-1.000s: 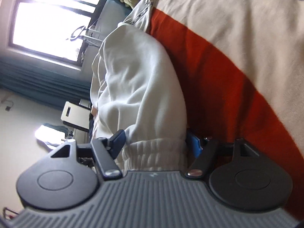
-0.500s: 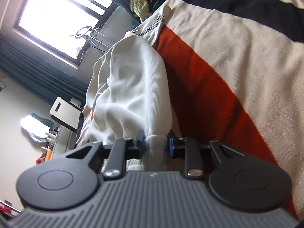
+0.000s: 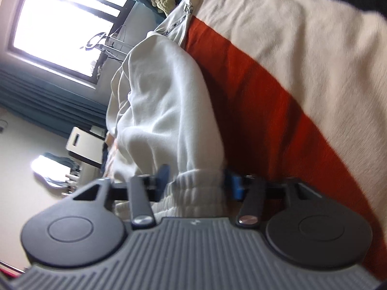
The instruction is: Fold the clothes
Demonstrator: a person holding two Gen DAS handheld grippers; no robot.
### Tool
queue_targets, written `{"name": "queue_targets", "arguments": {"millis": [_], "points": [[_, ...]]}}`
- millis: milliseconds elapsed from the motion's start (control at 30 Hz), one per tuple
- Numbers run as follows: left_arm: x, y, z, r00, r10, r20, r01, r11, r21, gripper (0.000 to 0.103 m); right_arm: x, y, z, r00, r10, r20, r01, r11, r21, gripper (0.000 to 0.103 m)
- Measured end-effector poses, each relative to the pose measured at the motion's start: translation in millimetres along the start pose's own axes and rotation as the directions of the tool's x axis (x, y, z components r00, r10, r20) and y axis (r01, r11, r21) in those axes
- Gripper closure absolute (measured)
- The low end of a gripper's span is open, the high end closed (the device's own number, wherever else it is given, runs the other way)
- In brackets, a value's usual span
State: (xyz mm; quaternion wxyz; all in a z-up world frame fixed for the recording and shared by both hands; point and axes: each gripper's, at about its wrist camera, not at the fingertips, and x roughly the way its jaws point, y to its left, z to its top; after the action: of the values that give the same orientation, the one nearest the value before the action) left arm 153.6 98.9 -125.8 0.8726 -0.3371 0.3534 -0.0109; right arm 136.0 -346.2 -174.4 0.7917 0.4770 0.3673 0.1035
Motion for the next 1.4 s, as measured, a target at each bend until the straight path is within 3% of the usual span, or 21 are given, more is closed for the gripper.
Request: {"name": "queue_targets", "arguments": {"millis": [33, 167, 200, 233, 333, 467, 533, 633, 767, 967, 1100, 1200, 1300, 1400], "points": [[2.3, -2.5, -2.1, 1.000, 0.003, -0.005, -0.003, 1.000, 0.021, 0.047, 2.0, -0.2, 0.1, 1.000, 0.017, -0.005, -0.017, 1.000, 0.002, 0.030], [5.6, -13.1, -8.1, 0.999, 0.033, 0.010, -0.034, 0.993, 0.113, 0.051, 10.2, 3.4, -1.7, 0.999, 0.034, -0.016, -0.035, 0.999, -0.031, 0.030], [5.4, -14.7, -7.8, 0.999, 0.036, 0.015, -0.038, 0.991, 0.127, 0.056, 12.6, 3.6, -3.3, 1.000, 0.025, -0.010, -0.025, 0.999, -0.044, 0.034], [5.3, -16.2, -7.5, 0.999, 0.039, 0.020, -0.042, 0.989, 0.140, 0.059, 14.6, 3.5, -4.8, 1.000, 0.016, -0.005, -0.016, 0.998, -0.052, 0.046], [2.9, -20.9, -5.6, 0.998, 0.041, 0.043, -0.047, 0.984, 0.174, 0.073, 16.7, 0.7, -8.3, 1.000, -0.004, -0.001, 0.004, 0.999, -0.036, 0.061], [-12.8, -27.4, 8.7, 0.996, 0.017, 0.093, -0.033, 0.983, 0.179, 0.089, 11.8, 10.6, -19.3, 0.999, 0.018, -0.036, -0.019, 0.999, -0.028, 0.072], [-24.7, -21.3, 36.0, 0.992, 0.044, 0.118, -0.064, 0.983, 0.171, 0.090, 9.0, 27.6, -32.3, 0.998, 0.055, -0.036, -0.057, 0.997, -0.046, 0.079], [-44.0, -7.9, 85.6, 0.983, 0.097, 0.159, -0.122, 0.980, 0.155, 0.091, 11.3, 59.6, -58.6, 0.990, 0.127, -0.061, -0.132, 0.988, -0.085, 0.080], [-69.8, 9.8, 151.8, 0.963, 0.167, 0.212, -0.197, 0.972, 0.130, 0.092, 40.0, 111.9, -107.7, 0.959, 0.234, -0.161, -0.251, 0.964, -0.089, 0.080], [-103.9, 39.3, 251.5, 0.919, 0.273, 0.283, -0.309, 0.947, 0.090, 0.092, 130.9, 207.9, -180.2, 0.877, 0.350, -0.329, -0.391, 0.918, -0.065, 0.080], [-75.3, 78.6, 311.2, 0.894, 0.362, 0.265, -0.404, 0.906, 0.126, 0.092, 205.1, 256.6, -214.9, 0.841, 0.328, -0.431, -0.407, 0.908, -0.102, 0.080], [-34.3, 114.0, 341.0, 0.889, 0.417, 0.191, -0.445, 0.884, 0.144, 0.091, 260.0, 270.1, -229.7, 0.820, 0.292, -0.493, -0.381, 0.920, -0.088, 0.080], [11.0, 141.2, 355.1, 0.876, 0.468, 0.118, -0.482, 0.857, 0.183, 0.091, 291.1, 270.3, -237.8, 0.811, 0.256, -0.526, -0.350, 0.933, -0.086, 0.079], [36.7, 156.7, 359.3, 0.875, 0.480, 0.069, -0.484, 0.859, 0.165, 0.091, 304.8, 271.0, -241.7, 0.806, 0.227, -0.547, -0.329, 0.940, -0.094, 0.079]]}}
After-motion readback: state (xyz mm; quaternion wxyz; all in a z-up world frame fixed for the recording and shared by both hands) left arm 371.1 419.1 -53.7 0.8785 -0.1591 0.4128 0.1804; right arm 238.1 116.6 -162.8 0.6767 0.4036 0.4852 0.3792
